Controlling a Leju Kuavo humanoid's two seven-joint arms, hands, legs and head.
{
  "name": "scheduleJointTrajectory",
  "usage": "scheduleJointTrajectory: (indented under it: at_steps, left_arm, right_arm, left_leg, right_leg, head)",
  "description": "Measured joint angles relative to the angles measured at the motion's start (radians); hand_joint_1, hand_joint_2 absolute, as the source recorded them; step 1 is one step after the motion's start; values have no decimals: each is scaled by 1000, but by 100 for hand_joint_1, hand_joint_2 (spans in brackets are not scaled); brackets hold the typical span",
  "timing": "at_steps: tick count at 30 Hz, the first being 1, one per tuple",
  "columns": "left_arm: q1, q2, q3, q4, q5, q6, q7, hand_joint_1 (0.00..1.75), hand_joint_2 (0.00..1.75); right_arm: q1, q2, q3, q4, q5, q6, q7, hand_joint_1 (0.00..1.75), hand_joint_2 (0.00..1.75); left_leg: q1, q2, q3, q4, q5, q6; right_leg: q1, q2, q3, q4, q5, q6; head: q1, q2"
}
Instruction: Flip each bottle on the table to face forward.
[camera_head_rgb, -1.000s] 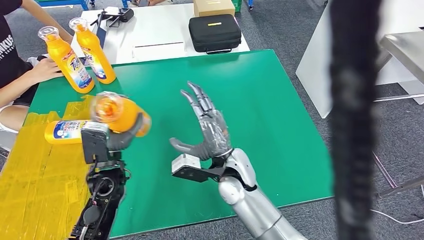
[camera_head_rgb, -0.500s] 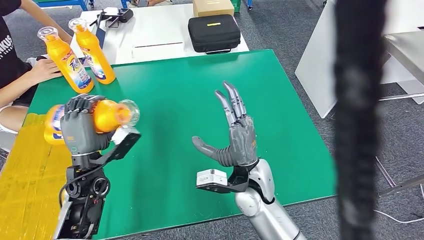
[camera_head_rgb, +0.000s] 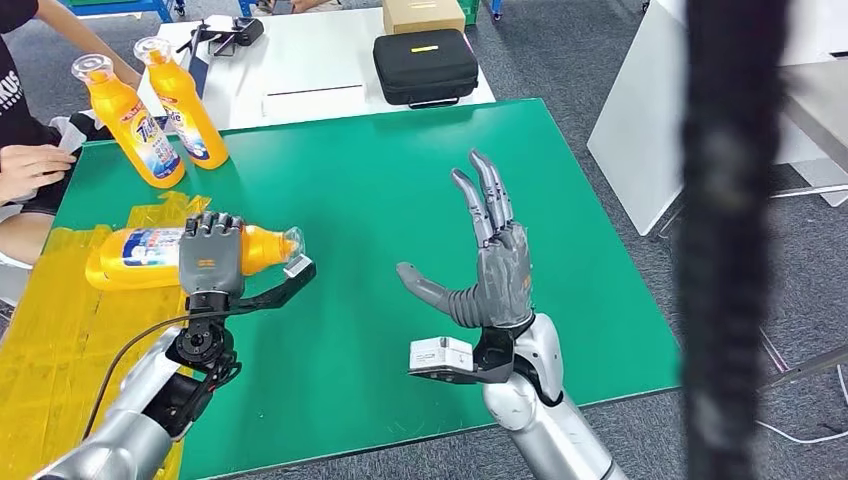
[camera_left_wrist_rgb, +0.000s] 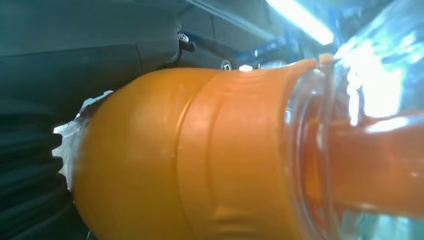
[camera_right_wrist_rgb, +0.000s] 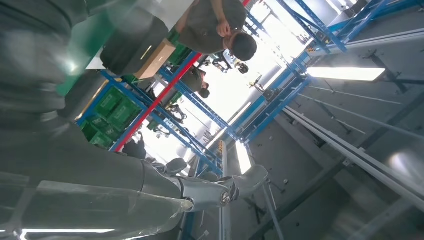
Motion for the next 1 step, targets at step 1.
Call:
scheduleJointTrajectory:
  at_steps: [1]
  left_arm:
    - [-6, -1, -2, 21, 0, -3, -3, 10, 175]
  right_arm:
    - [0, 0, 0, 0, 1, 0, 1, 0, 175]
  left_leg:
    - [0, 0, 0, 0, 0, 0]
  right_leg:
    - [0, 0, 0, 0, 0, 0]
  head:
    - [0, 0]
